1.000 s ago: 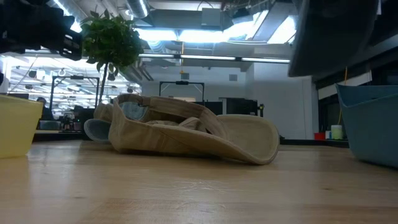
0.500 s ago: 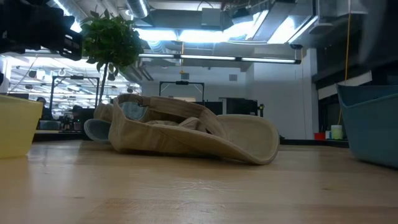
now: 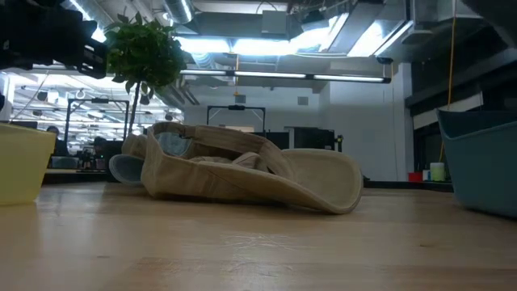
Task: Pick & Place hat
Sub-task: Put the right blue cap into the blue bin
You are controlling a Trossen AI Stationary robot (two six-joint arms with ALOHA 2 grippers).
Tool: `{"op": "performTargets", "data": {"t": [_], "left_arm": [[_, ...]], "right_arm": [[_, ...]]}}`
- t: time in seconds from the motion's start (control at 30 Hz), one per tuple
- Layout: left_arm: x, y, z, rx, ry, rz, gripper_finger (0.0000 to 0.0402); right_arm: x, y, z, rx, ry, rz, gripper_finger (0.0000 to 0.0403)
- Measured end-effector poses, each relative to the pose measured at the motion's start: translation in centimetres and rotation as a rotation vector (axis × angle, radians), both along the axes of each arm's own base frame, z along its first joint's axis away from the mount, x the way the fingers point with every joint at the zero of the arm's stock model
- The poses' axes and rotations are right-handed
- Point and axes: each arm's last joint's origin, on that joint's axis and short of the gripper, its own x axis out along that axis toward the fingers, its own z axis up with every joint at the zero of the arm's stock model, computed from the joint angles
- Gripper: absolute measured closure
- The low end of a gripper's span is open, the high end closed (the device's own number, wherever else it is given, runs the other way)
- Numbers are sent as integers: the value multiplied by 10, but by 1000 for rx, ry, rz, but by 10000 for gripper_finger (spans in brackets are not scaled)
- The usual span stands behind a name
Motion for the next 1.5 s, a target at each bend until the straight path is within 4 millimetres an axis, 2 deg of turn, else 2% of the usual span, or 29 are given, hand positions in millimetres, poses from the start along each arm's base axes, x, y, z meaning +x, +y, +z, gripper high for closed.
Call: {"op": "performTargets", "data": {"t": [0.13, 0.27, 0.57, 0.8, 1.13, 1.33, 1.5], "left_arm": [[0, 0, 0, 0, 0, 0, 329], [0, 0, 0, 0, 0, 0, 329], [0, 0, 0, 0, 0, 0, 329], [0, 0, 0, 0, 0, 0, 329], [0, 0, 0, 0, 0, 0, 329], [0, 0, 0, 0, 0, 0, 329], [0, 0, 0, 0, 0, 0, 329]], "right_arm": [[5, 8, -27, -37, -1, -31, 387], [4, 8, -52, -26, -12, -74, 387], [3, 11, -82, -26, 2, -115, 387], [0, 19, -87, -40, 17, -95, 387], [-8, 50, -105, -123, 89, -53, 387], [-18, 70, -103, -18, 56, 6, 387], [-25, 79, -105, -17, 52, 53, 385]]}}
